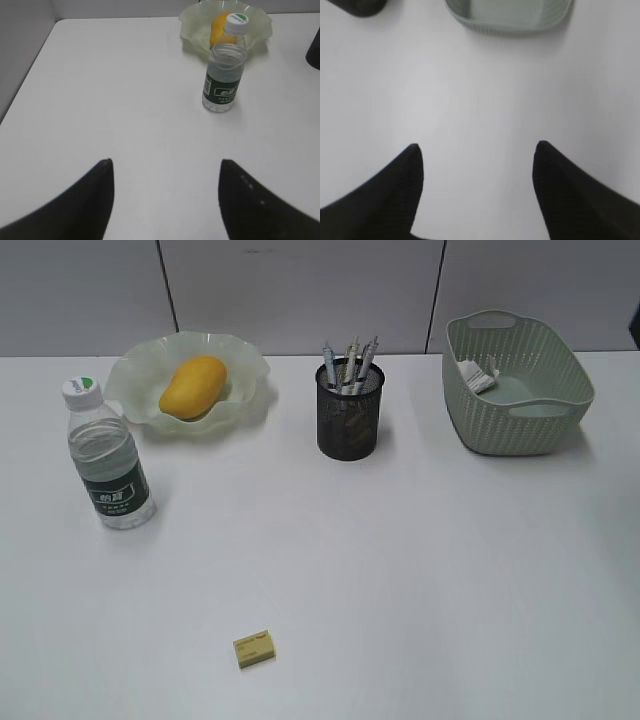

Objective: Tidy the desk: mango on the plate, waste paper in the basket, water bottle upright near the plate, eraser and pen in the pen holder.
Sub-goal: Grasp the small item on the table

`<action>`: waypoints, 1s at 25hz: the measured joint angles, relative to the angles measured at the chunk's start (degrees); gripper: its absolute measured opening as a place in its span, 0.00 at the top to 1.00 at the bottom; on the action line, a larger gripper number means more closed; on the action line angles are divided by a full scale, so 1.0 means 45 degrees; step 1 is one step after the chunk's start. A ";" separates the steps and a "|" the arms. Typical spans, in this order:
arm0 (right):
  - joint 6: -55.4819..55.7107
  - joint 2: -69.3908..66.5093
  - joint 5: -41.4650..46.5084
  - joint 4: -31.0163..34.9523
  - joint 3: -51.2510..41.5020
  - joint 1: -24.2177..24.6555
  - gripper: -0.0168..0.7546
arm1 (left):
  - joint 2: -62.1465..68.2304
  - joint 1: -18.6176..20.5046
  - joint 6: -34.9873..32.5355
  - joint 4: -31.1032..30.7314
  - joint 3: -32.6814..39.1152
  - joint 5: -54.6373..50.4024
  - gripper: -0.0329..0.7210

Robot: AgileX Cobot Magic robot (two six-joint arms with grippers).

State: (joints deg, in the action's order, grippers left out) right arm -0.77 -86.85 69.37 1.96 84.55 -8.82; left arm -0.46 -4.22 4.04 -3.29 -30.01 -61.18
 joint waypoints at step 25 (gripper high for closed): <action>-0.0560 1.3113 -0.3132 -0.0284 -1.1856 0.0000 0.35 | 0.0000 0.0000 0.0000 0.0000 0.0000 0.0000 0.30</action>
State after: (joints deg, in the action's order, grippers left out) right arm -3.29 -27.85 55.27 0.69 31.20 -8.82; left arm -0.46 -4.22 4.04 -3.29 -30.01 -61.18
